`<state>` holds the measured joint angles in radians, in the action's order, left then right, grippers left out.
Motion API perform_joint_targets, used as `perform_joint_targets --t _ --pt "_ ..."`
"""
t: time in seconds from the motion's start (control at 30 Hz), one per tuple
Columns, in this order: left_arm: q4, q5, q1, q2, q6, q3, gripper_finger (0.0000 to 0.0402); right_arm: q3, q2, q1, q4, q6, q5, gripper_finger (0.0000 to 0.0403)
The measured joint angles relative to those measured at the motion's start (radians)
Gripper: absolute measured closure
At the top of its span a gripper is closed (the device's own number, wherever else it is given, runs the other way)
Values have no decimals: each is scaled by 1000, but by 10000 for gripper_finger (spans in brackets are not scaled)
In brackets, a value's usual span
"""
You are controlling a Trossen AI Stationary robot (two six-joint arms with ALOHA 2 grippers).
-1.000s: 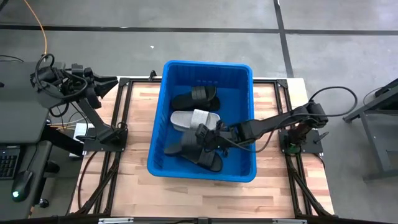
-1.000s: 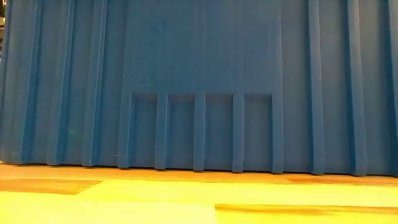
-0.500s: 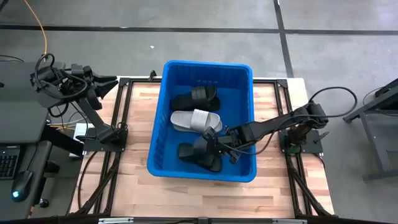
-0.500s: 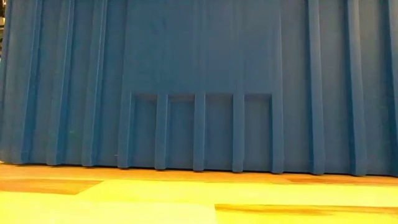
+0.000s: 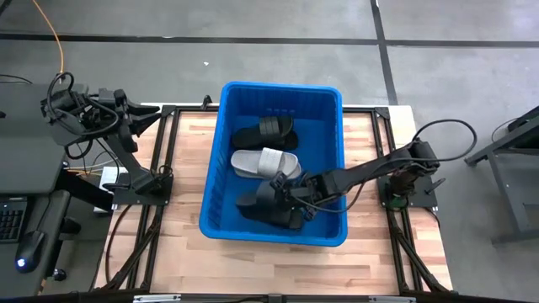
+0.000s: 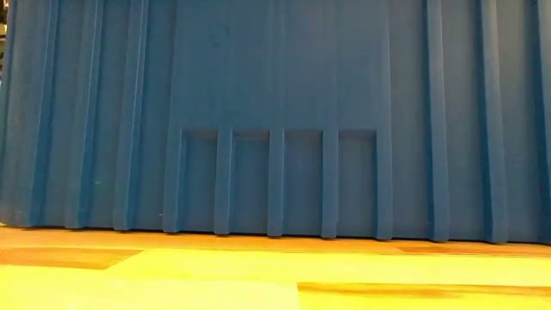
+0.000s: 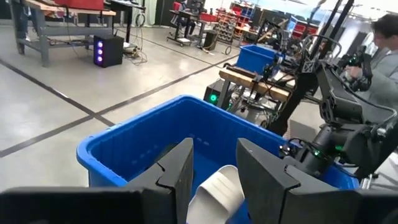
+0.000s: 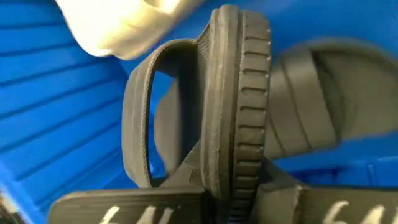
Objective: Pick and place slides into bin
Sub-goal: Put the black slipper into the bin
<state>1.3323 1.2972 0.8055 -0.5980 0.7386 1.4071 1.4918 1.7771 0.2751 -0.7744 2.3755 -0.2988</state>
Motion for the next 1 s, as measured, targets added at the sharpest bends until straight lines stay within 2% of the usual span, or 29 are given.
perform_joint_targets --t 0.53,0.87,1.0 --pt "1 -7 0 2 -9 0 289 2 97 0 -3 5 186 390" --pt "1 -7 0 2 -9 0 289 1 102 -3 -68 5 328 282" --pt "1 -31 0 2 -9 0 289 0 102 -13 -91 -6 341 236"
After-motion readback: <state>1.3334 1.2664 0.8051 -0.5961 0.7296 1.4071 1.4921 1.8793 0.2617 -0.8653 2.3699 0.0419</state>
